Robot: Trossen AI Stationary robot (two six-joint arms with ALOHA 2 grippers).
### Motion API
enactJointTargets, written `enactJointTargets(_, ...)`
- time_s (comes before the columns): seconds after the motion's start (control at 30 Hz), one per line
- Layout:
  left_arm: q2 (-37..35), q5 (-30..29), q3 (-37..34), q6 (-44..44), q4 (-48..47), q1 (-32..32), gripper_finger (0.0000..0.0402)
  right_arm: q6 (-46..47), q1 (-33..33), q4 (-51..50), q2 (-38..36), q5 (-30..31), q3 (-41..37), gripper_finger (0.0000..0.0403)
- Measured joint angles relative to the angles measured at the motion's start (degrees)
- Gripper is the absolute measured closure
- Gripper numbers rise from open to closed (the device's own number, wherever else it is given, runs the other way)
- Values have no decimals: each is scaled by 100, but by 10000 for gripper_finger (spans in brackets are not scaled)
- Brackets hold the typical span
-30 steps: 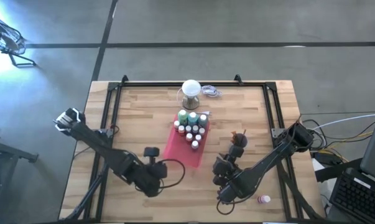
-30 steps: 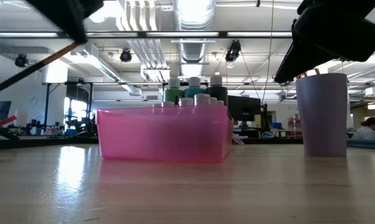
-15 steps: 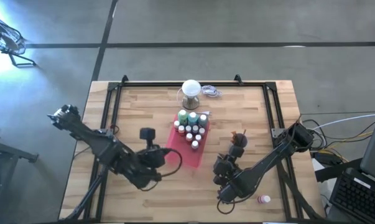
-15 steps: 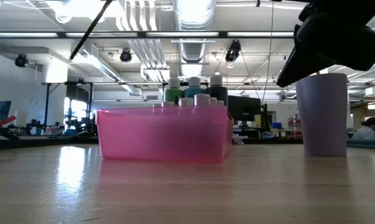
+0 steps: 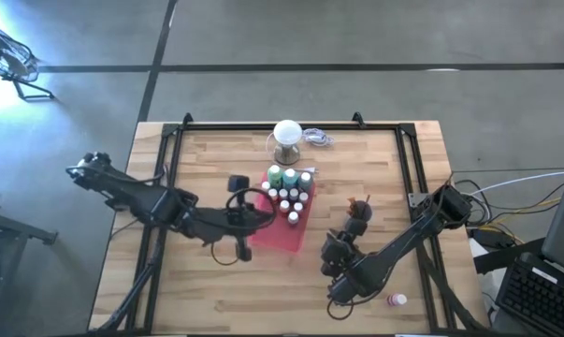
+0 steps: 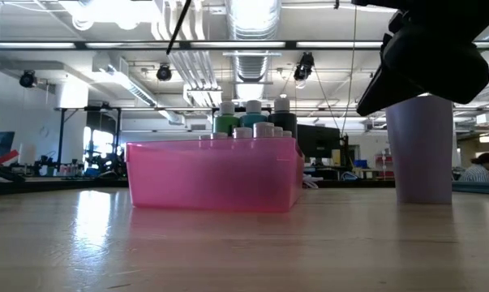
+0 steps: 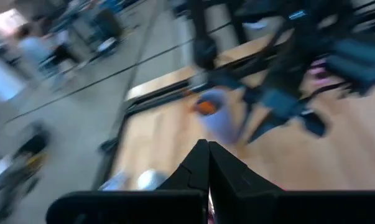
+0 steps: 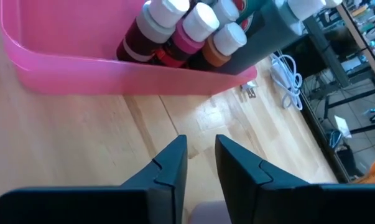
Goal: Pick & Place Paint Supplies
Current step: Put the orange paintbrush into the purple cup
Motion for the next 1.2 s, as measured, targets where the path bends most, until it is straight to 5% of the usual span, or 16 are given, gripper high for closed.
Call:
enactJointTargets(0.13,-3,784,-193,373,488,133,401,-263,130,-26,-11,6,9,312)
enactJointTargets(0.43,-16,1302,-535,439,810,758,401,165,1093,7,-808,314,0,290)
enactJointTargets(0.83,170,5372,-1909,551,3678,1929,401,429,1371,175,-1220,1697,-99,239)
enactJointTargets(1.0,295,6035,-1997,1138,3996,2005,401,338,1368,397,-1220,1971,-99,217)
enactJointTargets(1.2,505,6132,-1994,1138,4686,1995,401,-165,1364,910,-1220,2591,-111,198)
